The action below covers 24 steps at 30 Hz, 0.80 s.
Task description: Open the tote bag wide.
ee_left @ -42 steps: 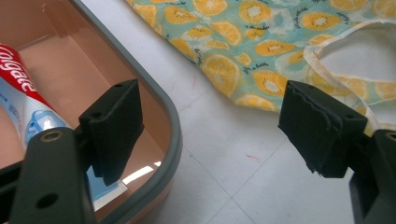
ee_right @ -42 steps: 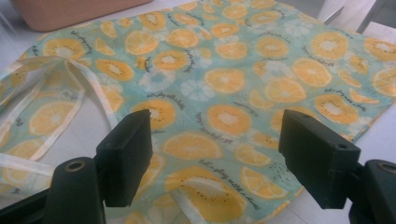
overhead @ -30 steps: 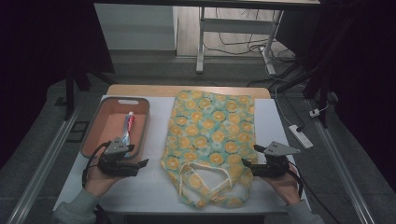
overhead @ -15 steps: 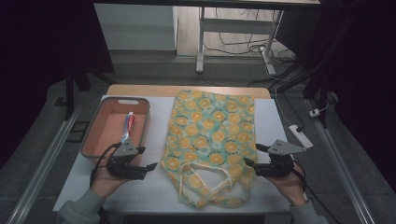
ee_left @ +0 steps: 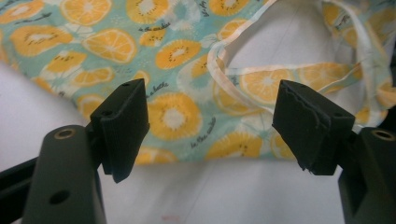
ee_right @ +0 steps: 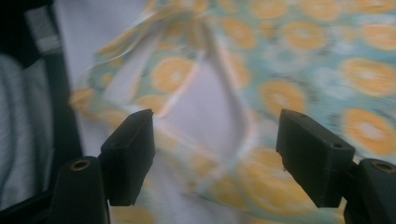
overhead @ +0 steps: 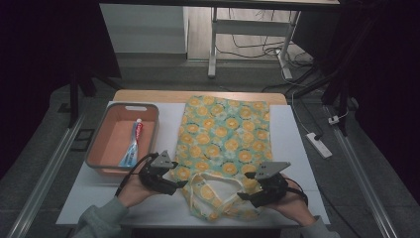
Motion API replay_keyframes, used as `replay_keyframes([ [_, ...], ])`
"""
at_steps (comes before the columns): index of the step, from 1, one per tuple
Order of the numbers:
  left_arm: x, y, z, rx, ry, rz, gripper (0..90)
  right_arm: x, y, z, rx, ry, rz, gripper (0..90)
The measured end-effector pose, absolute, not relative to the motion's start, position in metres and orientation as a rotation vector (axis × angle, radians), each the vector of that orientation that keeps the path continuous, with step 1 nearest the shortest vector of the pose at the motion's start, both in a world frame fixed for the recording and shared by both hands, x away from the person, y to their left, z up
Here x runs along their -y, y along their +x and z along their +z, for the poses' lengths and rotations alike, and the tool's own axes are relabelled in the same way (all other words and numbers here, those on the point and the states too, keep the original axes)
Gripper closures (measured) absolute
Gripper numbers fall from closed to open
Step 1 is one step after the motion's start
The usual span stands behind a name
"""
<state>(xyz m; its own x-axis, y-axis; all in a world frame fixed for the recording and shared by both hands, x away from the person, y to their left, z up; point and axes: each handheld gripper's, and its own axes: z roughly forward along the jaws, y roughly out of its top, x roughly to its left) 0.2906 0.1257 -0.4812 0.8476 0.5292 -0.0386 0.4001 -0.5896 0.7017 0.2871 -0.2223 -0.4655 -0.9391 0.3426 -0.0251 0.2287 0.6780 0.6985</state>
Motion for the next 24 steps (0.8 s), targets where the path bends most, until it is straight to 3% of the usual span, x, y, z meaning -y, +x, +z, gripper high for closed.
replay_keyframes([
  [10, -0.112, 0.292, -0.487, -0.626, 2.334, 0.215, 26.5, 0.201, 0.283, -0.495, -2.877, 0.338, 0.886, 33.4],
  [13, -0.113, 0.291, -0.487, -0.625, 2.332, 0.214, 26.5, 0.197, 0.285, -0.501, -2.902, 0.318, 0.862, 44.9],
  [14, -0.114, 0.291, -0.487, -0.626, 2.334, 0.218, 26.5, 0.196, 0.287, -0.504, -2.915, 0.304, 0.837, 55.8],
  [15, -0.114, 0.291, -0.487, -0.628, 2.335, 0.219, 26.5, 0.196, 0.287, -0.504, -2.915, 0.304, 0.837, 55.8],
  [18, -0.115, 0.291, -0.488, -0.629, 2.344, 0.221, 26.4, 0.196, 0.289, -0.507, -2.938, 0.278, 0.807, 80.7],
  [20, -0.115, 0.290, -0.488, -0.628, 2.347, 0.223, 26.3, 0.196, 0.287, -0.504, -2.916, 0.265, 0.803, 87.1],
  [24, -0.115, 0.288, -0.487, -0.615, 2.353, 0.223, 26.2, 0.199, 0.285, -0.496, -2.871, 0.260, 0.862, 88.6],
])
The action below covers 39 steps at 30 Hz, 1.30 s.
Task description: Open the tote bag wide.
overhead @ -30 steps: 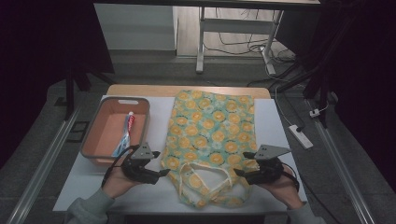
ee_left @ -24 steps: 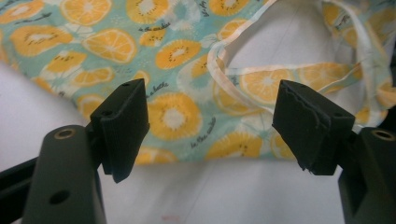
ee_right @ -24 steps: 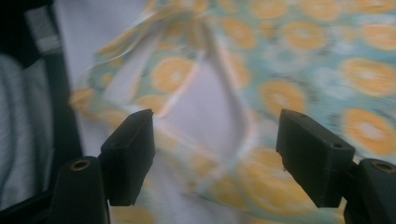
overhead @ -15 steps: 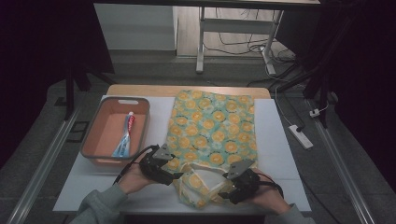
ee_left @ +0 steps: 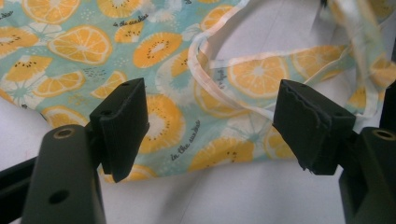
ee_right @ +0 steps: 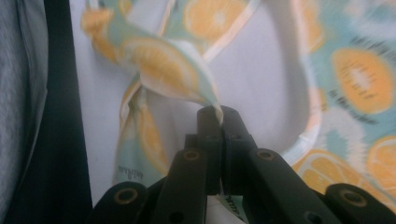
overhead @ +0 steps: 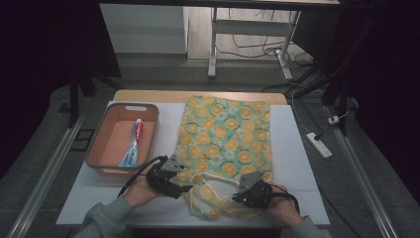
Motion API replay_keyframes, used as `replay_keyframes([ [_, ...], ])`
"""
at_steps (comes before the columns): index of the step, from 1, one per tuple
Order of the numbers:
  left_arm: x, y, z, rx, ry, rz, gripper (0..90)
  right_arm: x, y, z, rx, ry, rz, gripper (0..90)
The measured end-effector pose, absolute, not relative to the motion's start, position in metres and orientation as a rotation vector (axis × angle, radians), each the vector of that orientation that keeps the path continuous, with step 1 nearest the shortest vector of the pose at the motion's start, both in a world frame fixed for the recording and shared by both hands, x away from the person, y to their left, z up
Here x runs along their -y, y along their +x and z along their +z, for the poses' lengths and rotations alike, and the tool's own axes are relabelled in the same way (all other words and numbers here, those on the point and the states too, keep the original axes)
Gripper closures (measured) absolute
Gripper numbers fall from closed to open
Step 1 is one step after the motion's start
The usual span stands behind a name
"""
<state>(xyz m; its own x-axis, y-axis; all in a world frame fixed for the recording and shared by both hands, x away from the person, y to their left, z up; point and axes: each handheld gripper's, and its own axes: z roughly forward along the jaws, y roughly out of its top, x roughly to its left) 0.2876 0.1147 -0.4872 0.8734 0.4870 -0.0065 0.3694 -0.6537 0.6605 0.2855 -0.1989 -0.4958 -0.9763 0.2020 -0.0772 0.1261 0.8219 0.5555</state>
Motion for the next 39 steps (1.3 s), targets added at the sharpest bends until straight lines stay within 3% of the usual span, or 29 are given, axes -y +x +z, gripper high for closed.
replay_keyframes([
  [6, -0.108, 0.290, -0.491, -0.622, 2.359, 0.216, 28.0, 0.210, 0.290, -0.471, -2.725, 0.332, 1.049, 88.7],
  [14, -0.089, 0.303, -0.512, -0.661, 2.423, 0.211, 34.6, 0.215, 0.291, -0.468, -2.696, 0.352, 1.068, 88.8],
  [16, -0.086, 0.306, -0.516, -0.670, 2.434, 0.202, 45.1, 0.215, 0.291, -0.468, -2.695, 0.350, 1.066, 88.7],
  [17, -0.085, 0.307, -0.518, -0.669, 2.448, 0.221, 57.1, 0.216, 0.290, -0.467, -2.691, 0.345, 1.065, 88.7],
  [18, -0.085, 0.307, -0.518, -0.675, 2.451, 0.232, 57.1, 0.216, 0.290, -0.467, -2.691, 0.345, 1.065, 88.7],
  [20, -0.087, 0.306, -0.516, -0.671, 2.439, 0.230, 69.8, 0.219, 0.290, -0.466, -2.685, 0.362, 1.066, 88.7],
  [25, -0.098, 0.298, -0.501, -0.654, 2.395, 0.243, 85.0, 0.228, 0.292, -0.464, -2.665, 0.408, 1.073, 88.7],
  [39, -0.128, 0.296, -0.458, -0.655, 2.187, 0.264, 87.1, 0.237, 0.304, -0.443, -2.534, 0.479, 1.128, 88.7],
])
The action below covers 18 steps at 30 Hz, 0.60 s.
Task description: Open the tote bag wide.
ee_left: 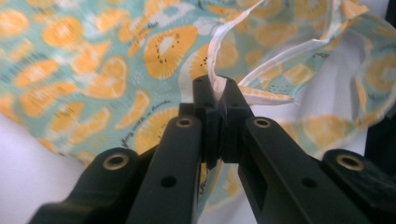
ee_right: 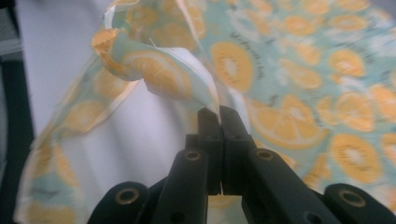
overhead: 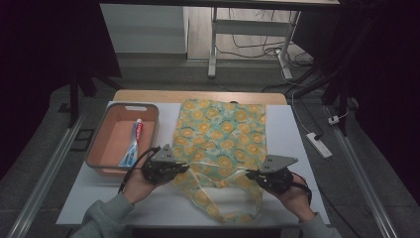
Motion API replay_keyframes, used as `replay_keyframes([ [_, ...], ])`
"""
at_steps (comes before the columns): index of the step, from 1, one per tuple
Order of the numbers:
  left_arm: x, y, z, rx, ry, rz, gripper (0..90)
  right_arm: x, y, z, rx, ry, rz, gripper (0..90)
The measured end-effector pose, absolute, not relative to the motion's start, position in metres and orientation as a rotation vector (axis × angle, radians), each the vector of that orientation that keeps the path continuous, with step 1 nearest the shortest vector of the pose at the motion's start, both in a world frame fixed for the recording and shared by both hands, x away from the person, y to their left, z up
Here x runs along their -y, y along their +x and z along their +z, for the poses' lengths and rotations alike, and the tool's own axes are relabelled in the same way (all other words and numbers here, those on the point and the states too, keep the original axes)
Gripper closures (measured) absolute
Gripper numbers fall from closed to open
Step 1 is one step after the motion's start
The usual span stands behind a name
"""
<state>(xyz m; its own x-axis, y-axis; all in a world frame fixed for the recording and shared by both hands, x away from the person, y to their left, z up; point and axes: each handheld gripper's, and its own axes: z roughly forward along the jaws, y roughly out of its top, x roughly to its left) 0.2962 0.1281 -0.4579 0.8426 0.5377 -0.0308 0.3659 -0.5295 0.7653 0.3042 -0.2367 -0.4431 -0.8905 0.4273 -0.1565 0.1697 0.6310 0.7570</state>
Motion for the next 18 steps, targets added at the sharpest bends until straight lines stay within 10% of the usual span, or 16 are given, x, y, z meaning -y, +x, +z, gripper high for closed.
replay_keyframes([
  [18, -0.107, 0.367, -0.439, -0.788, 2.123, 0.325, 87.0, 0.237, 0.395, -0.432, -2.399, 0.726, 1.109, 88.7],
])
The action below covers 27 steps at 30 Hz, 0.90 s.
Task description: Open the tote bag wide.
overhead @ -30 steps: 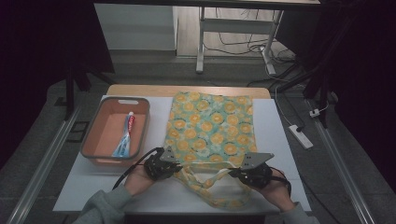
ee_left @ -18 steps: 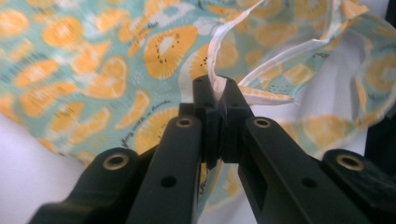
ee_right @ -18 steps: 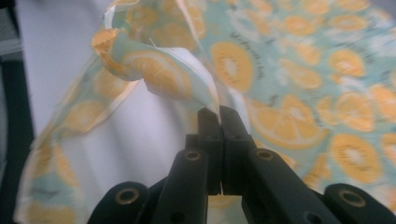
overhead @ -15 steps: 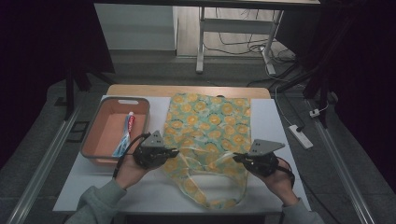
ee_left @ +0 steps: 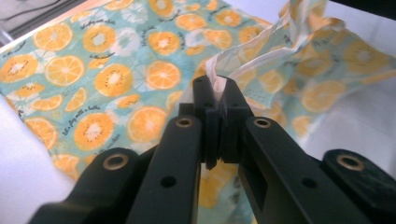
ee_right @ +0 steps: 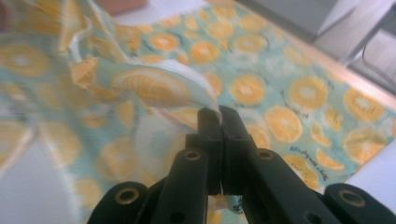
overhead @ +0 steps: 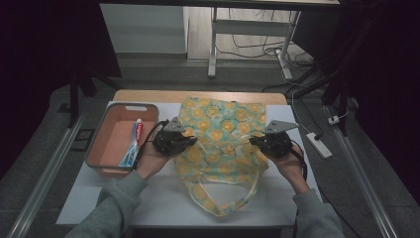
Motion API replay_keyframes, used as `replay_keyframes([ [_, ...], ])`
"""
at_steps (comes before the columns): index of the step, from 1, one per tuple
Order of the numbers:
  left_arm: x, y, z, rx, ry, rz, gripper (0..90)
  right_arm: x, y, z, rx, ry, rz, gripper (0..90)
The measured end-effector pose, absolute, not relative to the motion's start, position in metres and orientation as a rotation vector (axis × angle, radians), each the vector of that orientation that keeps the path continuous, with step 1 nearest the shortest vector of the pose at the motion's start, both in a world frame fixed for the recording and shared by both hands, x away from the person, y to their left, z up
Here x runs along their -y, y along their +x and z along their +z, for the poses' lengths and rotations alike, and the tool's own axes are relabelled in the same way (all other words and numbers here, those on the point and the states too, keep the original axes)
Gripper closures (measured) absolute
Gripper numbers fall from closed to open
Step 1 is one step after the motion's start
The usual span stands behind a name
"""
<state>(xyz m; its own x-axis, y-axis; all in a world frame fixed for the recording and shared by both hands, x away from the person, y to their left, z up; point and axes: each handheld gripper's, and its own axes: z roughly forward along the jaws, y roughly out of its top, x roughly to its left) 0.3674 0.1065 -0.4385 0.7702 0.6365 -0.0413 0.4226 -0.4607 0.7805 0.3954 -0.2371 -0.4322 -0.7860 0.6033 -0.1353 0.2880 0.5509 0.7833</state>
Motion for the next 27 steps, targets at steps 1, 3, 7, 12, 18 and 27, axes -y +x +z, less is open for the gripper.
replay_keyframes([
  [1, -0.105, 0.372, -0.441, -0.806, 2.126, 0.329, 87.0, 0.236, 0.403, -0.438, -2.414, 0.752, 1.099, 88.7],
  [3, -0.102, 0.379, -0.446, -0.832, 2.144, 0.332, 87.0, 0.235, 0.416, -0.450, -2.438, 0.798, 1.079, 88.7],
  [7, -0.097, 0.391, -0.456, -0.862, 2.172, 0.314, 87.1, 0.233, 0.437, -0.475, -2.515, 0.906, 1.023, 88.6],
  [12, -0.093, 0.397, -0.465, -0.876, 2.197, 0.296, 87.1, 0.231, 0.447, -0.502, -2.629, 0.989, 0.972, 69.7],
  [18, -0.095, 0.399, -0.467, -0.885, 2.200, 0.294, 87.1, 0.245, 0.420, -0.460, -2.540, 0.944, 1.203, 45.9],
  [27, -0.093, 0.403, -0.471, -0.891, 2.214, 0.281, 87.0, 0.201, 0.361, -0.415, -2.567, 0.593, 1.200, 28.9],
])
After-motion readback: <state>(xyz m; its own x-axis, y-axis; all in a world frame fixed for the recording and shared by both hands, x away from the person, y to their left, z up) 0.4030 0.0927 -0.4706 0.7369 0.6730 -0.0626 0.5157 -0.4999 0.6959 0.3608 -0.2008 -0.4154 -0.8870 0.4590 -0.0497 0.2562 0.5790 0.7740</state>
